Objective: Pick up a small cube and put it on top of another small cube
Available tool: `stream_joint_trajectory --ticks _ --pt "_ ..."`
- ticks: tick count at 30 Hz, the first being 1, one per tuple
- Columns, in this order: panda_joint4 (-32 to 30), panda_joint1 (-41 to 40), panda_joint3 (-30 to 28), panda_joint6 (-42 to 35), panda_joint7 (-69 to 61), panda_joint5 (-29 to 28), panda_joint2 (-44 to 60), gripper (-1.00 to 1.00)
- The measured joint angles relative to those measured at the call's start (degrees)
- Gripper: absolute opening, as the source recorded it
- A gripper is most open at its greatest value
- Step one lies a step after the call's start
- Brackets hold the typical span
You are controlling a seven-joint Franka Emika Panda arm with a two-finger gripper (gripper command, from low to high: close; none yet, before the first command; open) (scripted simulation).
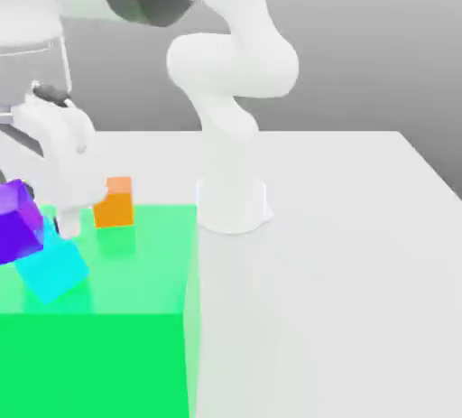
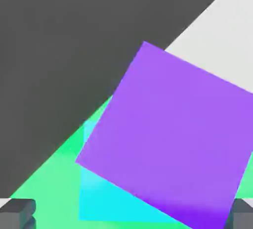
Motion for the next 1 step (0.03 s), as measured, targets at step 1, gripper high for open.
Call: stream_joint_trajectory --ticks 1 --pt "1.52 0.00 0.00 -2.28 0.00 -0.01 -0.75 1.00"
